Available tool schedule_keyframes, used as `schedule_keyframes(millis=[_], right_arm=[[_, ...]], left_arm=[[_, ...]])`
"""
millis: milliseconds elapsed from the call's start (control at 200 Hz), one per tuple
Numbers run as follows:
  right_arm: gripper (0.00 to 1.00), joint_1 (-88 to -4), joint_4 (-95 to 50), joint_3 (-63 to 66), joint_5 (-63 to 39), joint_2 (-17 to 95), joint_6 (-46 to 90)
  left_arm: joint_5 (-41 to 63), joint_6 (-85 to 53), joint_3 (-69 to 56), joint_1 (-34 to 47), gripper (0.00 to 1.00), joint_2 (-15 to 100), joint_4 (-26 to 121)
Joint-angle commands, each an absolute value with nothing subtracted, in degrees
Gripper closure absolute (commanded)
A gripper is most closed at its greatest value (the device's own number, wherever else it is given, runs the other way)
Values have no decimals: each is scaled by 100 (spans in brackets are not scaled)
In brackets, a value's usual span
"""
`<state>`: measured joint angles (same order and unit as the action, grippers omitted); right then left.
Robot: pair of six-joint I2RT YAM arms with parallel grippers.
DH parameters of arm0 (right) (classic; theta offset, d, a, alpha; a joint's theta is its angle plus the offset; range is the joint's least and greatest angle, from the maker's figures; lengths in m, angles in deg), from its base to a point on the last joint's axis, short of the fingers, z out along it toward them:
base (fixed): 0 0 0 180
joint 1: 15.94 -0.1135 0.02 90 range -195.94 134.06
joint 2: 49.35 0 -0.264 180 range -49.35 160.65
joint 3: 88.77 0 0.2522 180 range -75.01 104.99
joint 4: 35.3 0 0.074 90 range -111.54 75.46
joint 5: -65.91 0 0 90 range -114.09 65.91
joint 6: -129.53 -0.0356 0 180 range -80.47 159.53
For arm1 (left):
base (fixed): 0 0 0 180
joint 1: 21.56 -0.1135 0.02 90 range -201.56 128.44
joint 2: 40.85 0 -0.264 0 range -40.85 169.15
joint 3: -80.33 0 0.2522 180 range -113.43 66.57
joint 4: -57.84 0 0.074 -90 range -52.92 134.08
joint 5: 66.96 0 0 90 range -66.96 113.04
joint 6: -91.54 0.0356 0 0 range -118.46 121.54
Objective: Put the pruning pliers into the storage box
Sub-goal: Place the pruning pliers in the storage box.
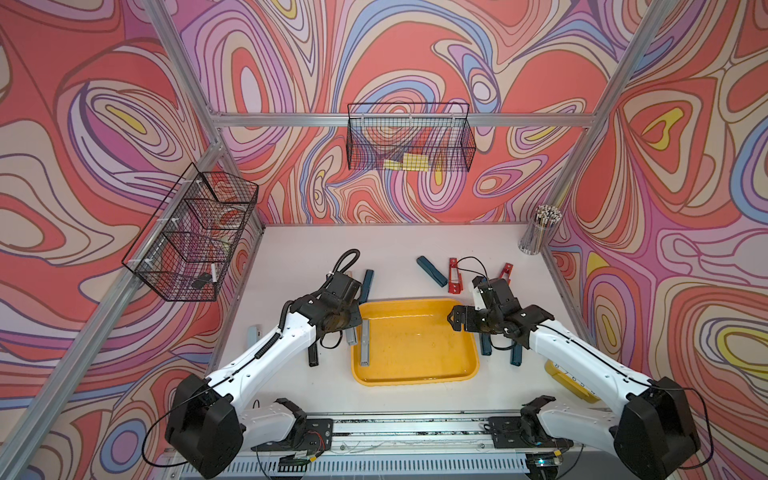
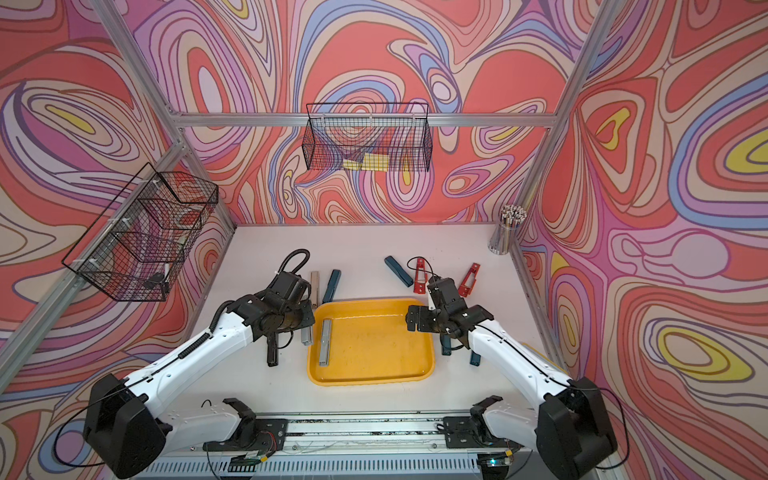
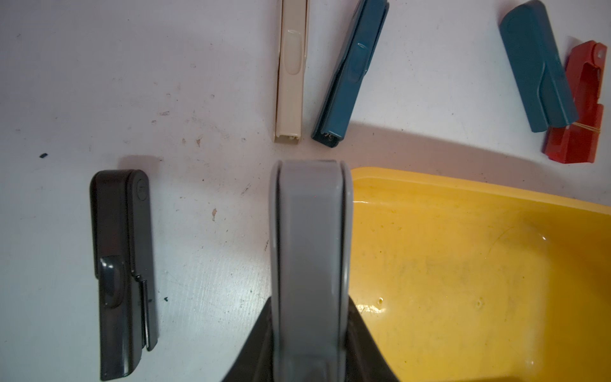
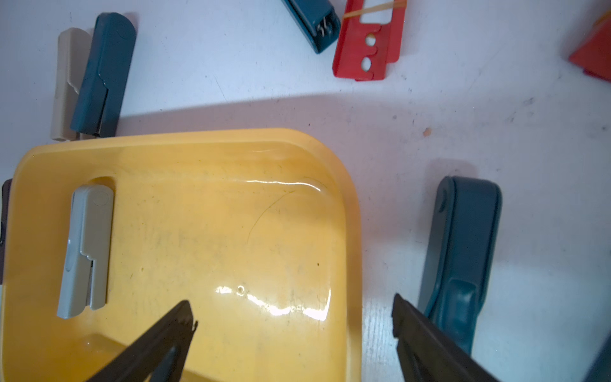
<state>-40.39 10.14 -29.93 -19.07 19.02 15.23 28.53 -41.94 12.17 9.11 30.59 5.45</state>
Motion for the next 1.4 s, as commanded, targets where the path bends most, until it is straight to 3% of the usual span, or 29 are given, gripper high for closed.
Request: schedule_keyframes(millis=[0,636,1392], right_arm=[[2,-4060,1086,-2763,-2094,2059,1726],[2,-3653,991,-2447,-1903,2263,2003],[2,-3396,977,-2611,-1660,2149,1944]], left_arm=[[2651,-4221,1064,876,100,3197,827],[2370,-4056,447,1288,100,4253,1275],[2359,-4144,584,1595,100,4832,1601]])
